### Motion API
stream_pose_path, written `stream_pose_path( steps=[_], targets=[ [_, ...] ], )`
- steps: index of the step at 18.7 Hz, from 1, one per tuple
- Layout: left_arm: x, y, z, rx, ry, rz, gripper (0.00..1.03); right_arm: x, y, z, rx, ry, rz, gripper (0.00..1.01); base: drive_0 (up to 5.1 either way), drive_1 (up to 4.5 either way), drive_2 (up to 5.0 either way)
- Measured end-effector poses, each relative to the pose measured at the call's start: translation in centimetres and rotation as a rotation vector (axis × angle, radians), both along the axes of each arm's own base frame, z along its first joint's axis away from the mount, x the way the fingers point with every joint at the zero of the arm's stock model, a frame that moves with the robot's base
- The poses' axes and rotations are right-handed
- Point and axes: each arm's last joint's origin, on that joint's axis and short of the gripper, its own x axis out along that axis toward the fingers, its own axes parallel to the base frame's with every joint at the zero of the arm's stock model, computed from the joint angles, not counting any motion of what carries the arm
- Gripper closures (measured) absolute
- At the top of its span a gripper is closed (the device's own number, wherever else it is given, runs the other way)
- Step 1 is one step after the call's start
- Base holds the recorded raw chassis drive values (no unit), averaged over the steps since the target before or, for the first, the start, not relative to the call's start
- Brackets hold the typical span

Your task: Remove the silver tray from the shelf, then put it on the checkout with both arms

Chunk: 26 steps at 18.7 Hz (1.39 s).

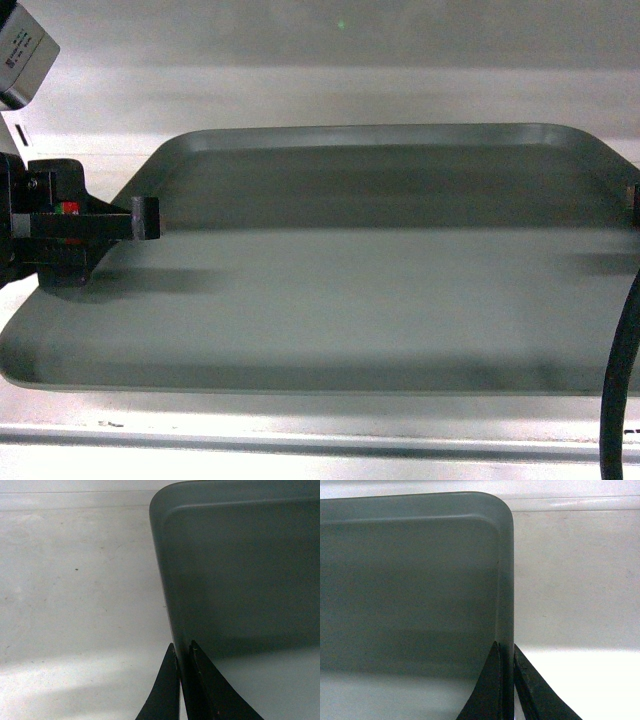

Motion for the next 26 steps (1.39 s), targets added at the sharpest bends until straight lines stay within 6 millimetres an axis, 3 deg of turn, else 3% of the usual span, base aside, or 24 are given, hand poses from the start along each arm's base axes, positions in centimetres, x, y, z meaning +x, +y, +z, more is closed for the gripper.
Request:
stream_pose_path(
  steps=[26],
  targets=[
    [0.00,0.00,0.00,0.001,0.000,0.000,1.00,0.00,0.00,0.00,0.000,0.000,0.000,0.98,0.0,0.00,0.0]
  ],
)
